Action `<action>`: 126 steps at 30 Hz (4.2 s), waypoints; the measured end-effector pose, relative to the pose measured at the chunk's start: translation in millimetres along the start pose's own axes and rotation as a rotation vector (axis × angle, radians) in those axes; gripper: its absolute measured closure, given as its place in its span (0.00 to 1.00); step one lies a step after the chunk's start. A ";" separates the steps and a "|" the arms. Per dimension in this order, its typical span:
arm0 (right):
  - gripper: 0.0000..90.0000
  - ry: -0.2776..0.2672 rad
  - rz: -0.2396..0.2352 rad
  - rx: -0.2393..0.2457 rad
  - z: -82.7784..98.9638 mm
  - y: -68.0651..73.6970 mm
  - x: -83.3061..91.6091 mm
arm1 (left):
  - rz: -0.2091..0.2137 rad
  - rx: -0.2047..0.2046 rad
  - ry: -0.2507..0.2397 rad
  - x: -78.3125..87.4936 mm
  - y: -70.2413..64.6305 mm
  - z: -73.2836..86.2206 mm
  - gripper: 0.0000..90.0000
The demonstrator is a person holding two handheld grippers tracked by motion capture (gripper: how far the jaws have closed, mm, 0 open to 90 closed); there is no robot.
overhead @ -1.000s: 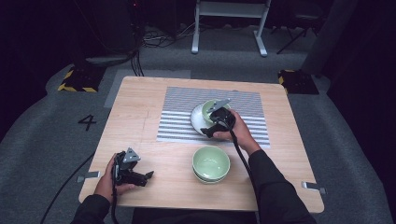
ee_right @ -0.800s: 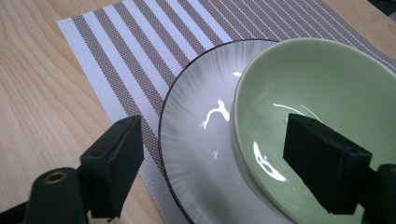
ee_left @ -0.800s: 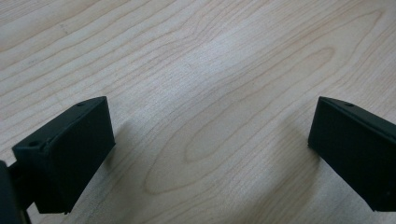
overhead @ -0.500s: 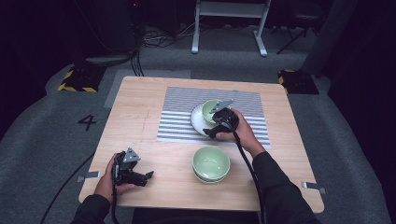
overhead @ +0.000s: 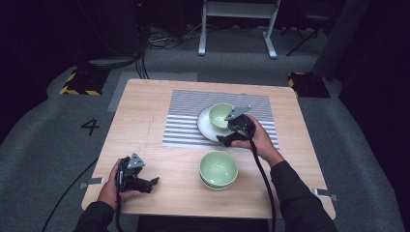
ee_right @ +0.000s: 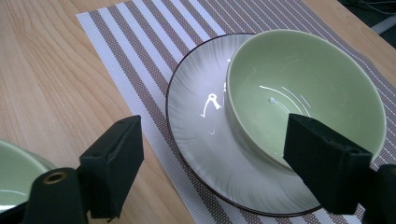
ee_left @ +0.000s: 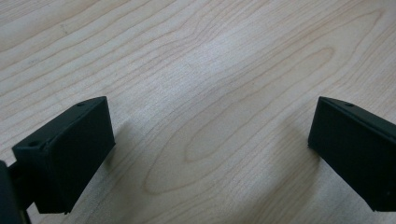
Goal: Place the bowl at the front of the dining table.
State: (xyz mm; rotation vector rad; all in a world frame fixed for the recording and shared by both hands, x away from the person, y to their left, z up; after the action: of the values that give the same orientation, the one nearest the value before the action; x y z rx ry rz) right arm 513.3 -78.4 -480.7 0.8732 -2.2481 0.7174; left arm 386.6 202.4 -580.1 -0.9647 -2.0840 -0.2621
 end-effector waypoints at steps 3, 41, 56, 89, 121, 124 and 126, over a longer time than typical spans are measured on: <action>0.22 -0.002 -0.008 0.009 1.5 1.9 4.5 | 0.000 -0.001 0.000 0.0 0.0 0.0 0.00; 0.22 -0.031 0.008 0.063 16.6 10.7 40.9 | 0.000 0.000 0.000 0.0 0.0 0.0 0.00; 0.22 -0.031 0.020 0.078 27.9 12.9 51.1 | 0.000 -0.001 -0.001 0.0 0.0 -0.1 0.00; 0.21 0.002 0.051 0.113 60.3 13.6 64.5 | 0.000 -0.001 -0.001 0.0 0.0 -0.1 0.00; 0.21 0.032 0.060 0.081 114.0 24.5 68.4 | 0.000 0.000 0.000 0.0 -0.1 0.0 0.00; 0.21 0.038 0.060 0.076 120.1 25.0 67.2 | 0.000 0.000 0.000 0.0 0.0 0.0 0.00; 0.21 0.043 0.059 0.072 124.0 25.1 66.9 | 0.000 0.000 0.000 0.0 -0.1 0.0 0.00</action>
State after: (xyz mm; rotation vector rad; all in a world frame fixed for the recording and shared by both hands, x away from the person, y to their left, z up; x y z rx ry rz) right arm 412.7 -171.3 -522.5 0.8207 -2.2295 0.8405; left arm 386.6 202.3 -580.1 -0.9647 -2.0842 -0.2618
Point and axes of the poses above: each handheld gripper's, and its own axes: x roughly backward along the jaws, z roughly out of its underside, y roughly to its left, the point moved 10 cm from there along -x, roughly forward along the jaws, and after that the axes turned 9 degrees about z, right-handed, at the moved point
